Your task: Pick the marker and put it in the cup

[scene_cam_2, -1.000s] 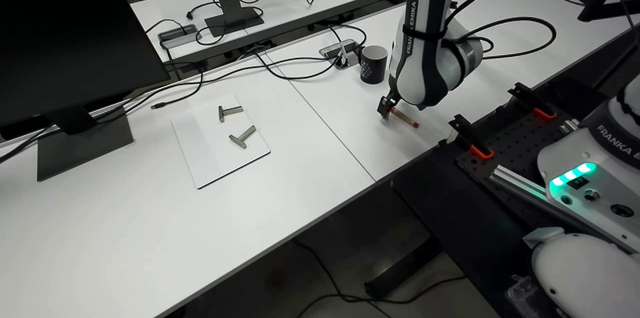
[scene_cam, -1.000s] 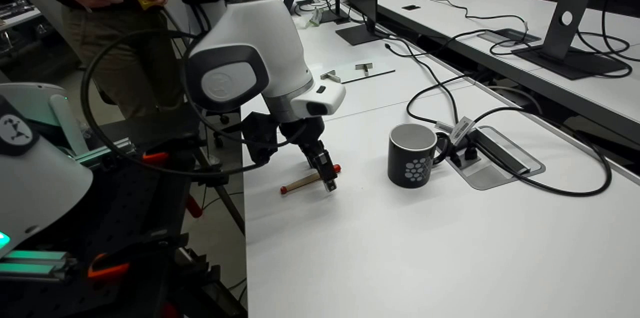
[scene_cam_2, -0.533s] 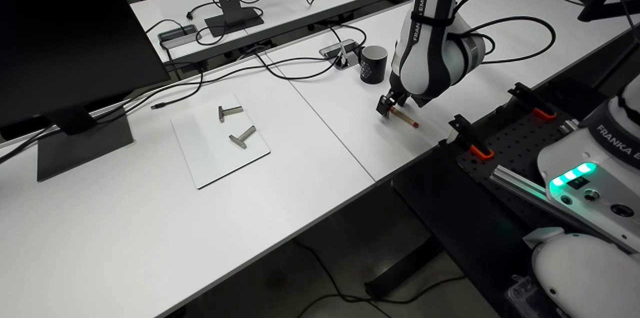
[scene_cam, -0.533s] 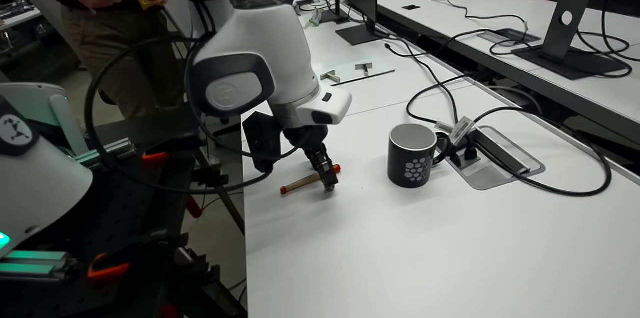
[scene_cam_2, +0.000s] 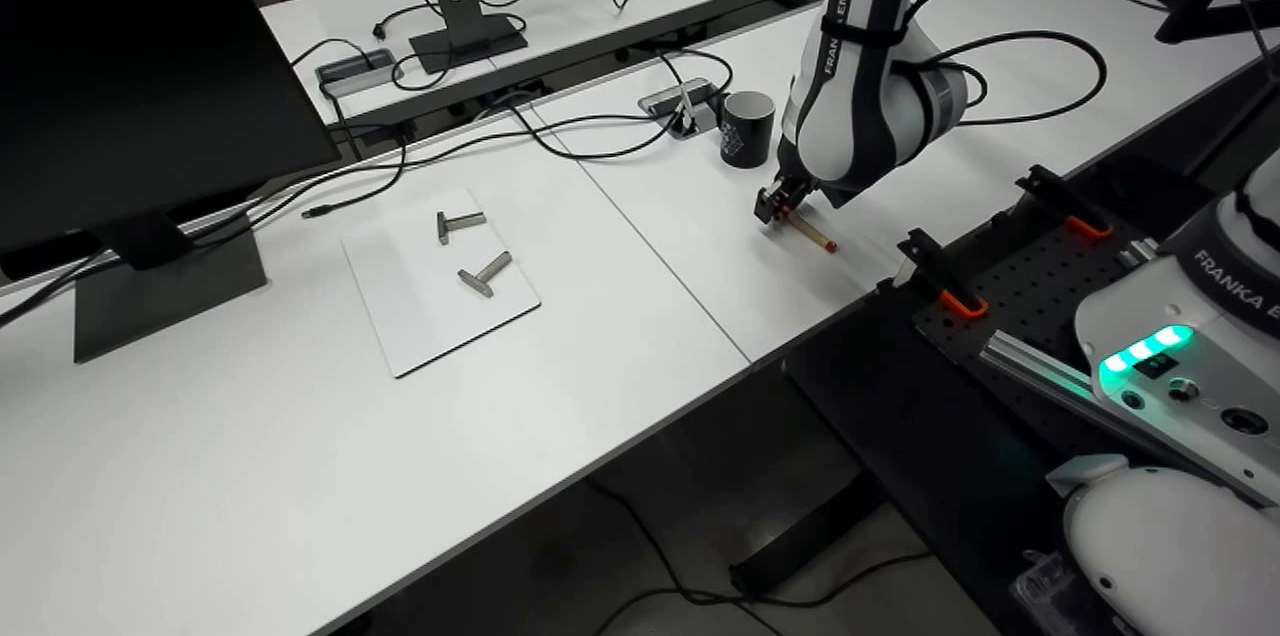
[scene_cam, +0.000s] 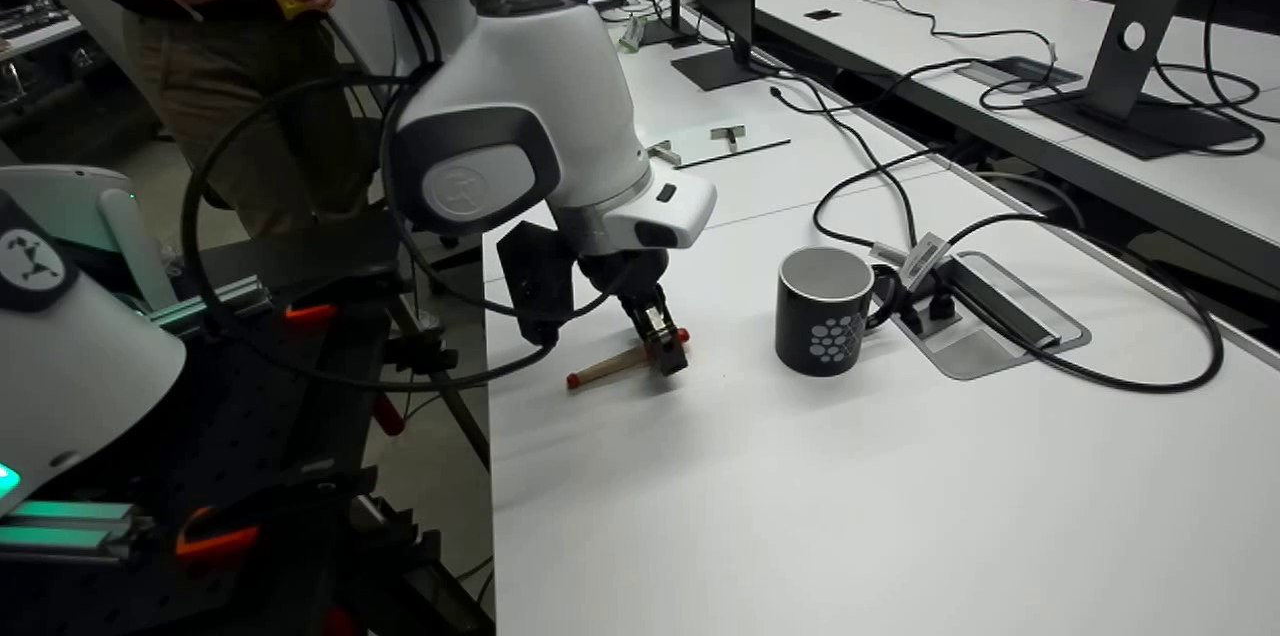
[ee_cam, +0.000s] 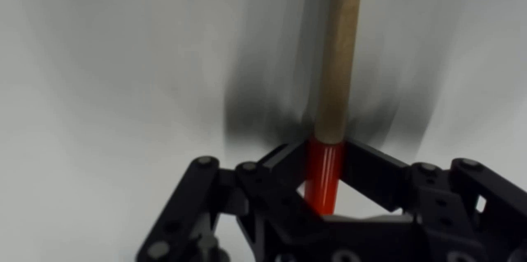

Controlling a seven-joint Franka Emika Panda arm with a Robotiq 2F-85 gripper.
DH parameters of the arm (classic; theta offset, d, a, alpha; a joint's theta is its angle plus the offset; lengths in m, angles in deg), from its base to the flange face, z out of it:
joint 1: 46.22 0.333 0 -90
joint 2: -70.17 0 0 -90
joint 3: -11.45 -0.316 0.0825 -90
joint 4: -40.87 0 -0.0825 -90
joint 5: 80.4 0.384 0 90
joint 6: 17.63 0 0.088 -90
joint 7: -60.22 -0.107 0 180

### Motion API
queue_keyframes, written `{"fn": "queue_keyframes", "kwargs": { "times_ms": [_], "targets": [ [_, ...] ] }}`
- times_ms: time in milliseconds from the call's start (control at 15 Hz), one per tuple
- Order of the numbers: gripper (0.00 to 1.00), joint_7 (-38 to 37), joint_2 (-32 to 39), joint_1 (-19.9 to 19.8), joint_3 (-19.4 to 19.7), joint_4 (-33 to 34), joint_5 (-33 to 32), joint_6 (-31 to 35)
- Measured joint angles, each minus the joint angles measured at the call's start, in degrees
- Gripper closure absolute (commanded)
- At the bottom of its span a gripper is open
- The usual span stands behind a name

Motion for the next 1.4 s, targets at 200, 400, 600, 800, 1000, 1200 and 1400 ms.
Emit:
{"fn": "queue_keyframes", "kwargs": {
  "times_ms": [200,400,600,800,1000,1200,1400],
  "targets": [
    [1.00,-0.2,-0.9,0.2,0.3,1.4,0.3,0.0],
    [0.99,-0.6,-3.0,0.9,0.9,2.4,0.9,0.0],
    [0.99,-0.6,-4.0,1.2,1.0,2.4,1.1,0.0],
    [0.99,-0.7,-4.0,1.2,1.0,2.3,1.2,0.0],
    [0.99,-0.7,-4.0,1.2,1.0,2.3,1.2,0.0],
    [0.99,-0.7,-4.0,1.3,1.1,2.3,1.2,0.0],
    [0.99,-0.7,-4.0,1.3,1.1,2.3,1.2,0.0]
  ]
}}
